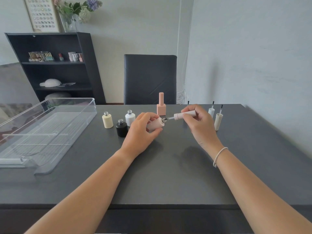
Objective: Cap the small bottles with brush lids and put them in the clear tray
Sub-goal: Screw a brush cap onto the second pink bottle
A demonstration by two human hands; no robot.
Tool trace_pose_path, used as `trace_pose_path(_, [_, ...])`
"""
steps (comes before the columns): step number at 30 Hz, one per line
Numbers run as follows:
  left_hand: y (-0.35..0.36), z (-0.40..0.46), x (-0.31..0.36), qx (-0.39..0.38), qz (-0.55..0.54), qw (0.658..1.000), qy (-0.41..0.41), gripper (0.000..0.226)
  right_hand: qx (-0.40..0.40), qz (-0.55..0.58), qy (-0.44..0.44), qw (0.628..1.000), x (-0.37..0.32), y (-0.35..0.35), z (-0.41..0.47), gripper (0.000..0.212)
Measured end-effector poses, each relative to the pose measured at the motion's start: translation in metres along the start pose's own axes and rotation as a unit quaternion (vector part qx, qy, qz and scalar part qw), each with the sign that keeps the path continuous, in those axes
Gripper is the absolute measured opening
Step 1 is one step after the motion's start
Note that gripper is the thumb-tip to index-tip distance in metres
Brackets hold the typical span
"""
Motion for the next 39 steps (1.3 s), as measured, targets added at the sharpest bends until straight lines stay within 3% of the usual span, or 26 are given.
trace_pose_path(6, [0.002,-0.001,0.005,-0.016,0.009,1.000,0.019,0.028,-0.031,-0.031,-0.003,0.999,0.001,0.005,-0.001,0.022])
trace_pose_path(13, [0.006,-0.003,0.013,-0.030,0.024,0.998,0.040,0.028,-0.074,-0.110,-0.023,0.991,0.003,0.013,-0.002,0.006])
trace_pose_path(15, [0.006,-0.004,0.014,-0.031,0.026,0.998,0.041,0.028,-0.073,-0.123,-0.017,0.990,0.006,0.012,0.000,0.015])
trace_pose_path(20, [0.005,-0.004,0.016,-0.030,0.033,0.998,0.049,0.029,-0.073,-0.180,0.031,0.980,0.013,0.009,0.001,0.067])
trace_pose_path(22, [0.004,-0.004,0.017,-0.027,0.032,0.998,0.050,0.028,-0.087,-0.164,0.031,0.982,0.014,0.009,0.000,0.056])
trace_pose_path(25, [0.004,-0.004,0.018,-0.028,0.034,0.998,0.049,0.028,-0.110,-0.148,0.002,0.983,0.014,0.013,0.001,0.014])
trace_pose_path(31, [0.005,-0.004,0.018,-0.034,0.041,0.997,0.051,0.028,-0.078,-0.182,0.015,0.980,0.016,0.011,0.002,0.039])
trace_pose_path(36, [0.005,-0.004,0.016,-0.028,0.036,0.998,0.043,0.029,-0.120,-0.135,-0.016,0.983,0.012,0.015,0.000,0.006])
trace_pose_path(39, [0.004,-0.004,0.017,-0.023,0.033,0.998,0.045,0.028,-0.096,-0.143,-0.006,0.985,0.012,0.013,0.001,0.018])
Point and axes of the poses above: each hand's wrist, its own z-axis towards the middle knuckle, its own y-axis out of the palm, x = y × z, the point moved 6 cm from there along z, towards the middle knuckle, and after that the axes turned 11 degrees about -x, right-handed, at the moved point
